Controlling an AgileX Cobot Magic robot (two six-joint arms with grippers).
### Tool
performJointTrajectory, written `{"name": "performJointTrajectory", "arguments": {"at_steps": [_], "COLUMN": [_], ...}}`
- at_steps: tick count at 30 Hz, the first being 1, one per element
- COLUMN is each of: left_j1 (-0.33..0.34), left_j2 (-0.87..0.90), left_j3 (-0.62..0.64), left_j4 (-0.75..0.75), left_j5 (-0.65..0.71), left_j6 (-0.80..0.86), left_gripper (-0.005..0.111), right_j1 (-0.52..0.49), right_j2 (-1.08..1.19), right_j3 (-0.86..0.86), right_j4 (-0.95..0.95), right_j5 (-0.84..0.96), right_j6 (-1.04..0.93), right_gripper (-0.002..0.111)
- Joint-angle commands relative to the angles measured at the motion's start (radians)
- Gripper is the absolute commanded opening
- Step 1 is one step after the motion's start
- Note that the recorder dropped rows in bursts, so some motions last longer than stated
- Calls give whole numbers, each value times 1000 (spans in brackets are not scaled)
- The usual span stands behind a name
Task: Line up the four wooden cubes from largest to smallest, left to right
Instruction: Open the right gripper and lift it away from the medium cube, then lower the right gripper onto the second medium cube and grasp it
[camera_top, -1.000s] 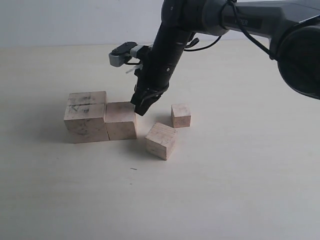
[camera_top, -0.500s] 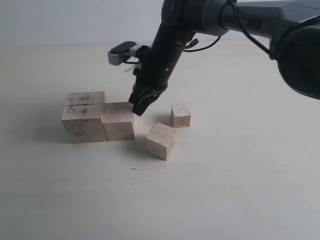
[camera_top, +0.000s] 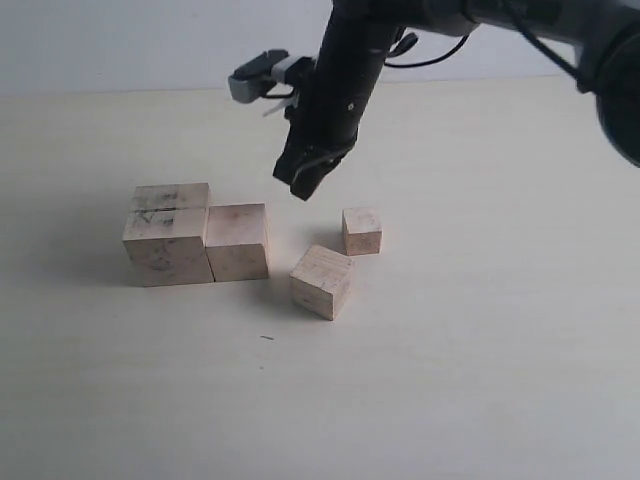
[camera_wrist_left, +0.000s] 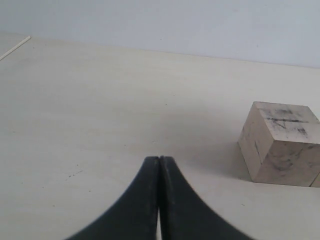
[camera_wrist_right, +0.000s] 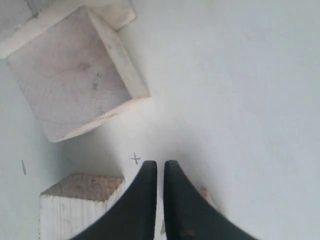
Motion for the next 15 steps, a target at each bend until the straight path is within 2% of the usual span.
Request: {"name": "performJointTrajectory", "arguments": {"at_steps": [1,4,10,15], "left_j1": [-9,-9,-9,-9], "left_j2": [-7,-7,-7,-7], "left_j3": [0,0,0,0], "left_j4": [6,6,6,6], "left_j5": [-12,-12,-12,-12], "left_j6": [0,0,0,0], "left_gripper": [0,0,0,0], "right_j1": [-9,-9,-9,-9], "right_j2": [-110,-183,-352,-403], "right_j3": [2,70,370,529], "right_j4": [-16,19,-17,-18], "right_j5": [-7,-48,-270,-281], "right_j6": [115,170,282,244], "right_gripper": [6,6,4,4]}}
